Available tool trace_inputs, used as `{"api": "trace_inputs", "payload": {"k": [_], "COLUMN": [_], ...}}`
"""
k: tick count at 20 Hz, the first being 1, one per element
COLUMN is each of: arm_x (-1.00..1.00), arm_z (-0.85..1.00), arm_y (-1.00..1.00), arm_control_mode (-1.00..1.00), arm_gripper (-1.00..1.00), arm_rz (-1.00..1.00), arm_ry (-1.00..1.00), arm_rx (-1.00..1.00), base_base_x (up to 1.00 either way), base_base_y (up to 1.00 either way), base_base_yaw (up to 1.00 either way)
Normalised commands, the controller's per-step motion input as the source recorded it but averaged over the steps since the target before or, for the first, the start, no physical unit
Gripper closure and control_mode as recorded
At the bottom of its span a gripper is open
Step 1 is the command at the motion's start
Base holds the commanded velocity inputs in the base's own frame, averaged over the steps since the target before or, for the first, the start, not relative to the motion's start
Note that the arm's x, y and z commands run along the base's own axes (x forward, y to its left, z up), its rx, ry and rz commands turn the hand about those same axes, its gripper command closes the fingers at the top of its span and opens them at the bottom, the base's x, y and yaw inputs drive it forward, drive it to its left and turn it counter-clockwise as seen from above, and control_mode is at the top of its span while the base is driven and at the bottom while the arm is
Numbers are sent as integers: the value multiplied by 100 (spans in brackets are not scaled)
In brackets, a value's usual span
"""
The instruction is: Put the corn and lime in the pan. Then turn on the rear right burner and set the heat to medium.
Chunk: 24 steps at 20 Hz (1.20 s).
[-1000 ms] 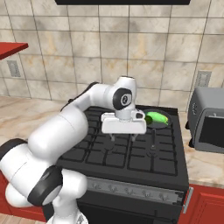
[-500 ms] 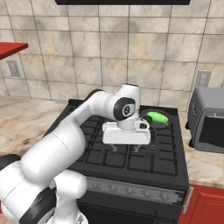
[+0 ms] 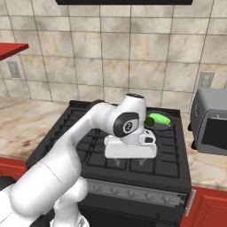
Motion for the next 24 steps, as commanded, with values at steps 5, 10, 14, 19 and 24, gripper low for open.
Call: {"api": "trace_inputs", "payload": {"k": [5, 10, 14, 19, 24], "arm_x": [-29, -5, -15, -25, -4], "arm_z": [-14, -8, -7, -40, -55], "arm_y": [2, 0, 0, -16, -11], "arm_control_mode": [-100, -100, -100, -100, -100], "arm_gripper": [-100, -100, -100, -100, -100], "arm_rz": [6, 12, 9, 1, 0], "arm_ry": [-23, -41, -44, -44, -49], "arm_rx": [0, 0, -1, 1, 3], "base_base_x": [0, 0, 0, 0, 0], "base_base_y": [0, 0, 0, 0, 0], "base_base_yaw": [0, 0, 0, 0, 0]}}
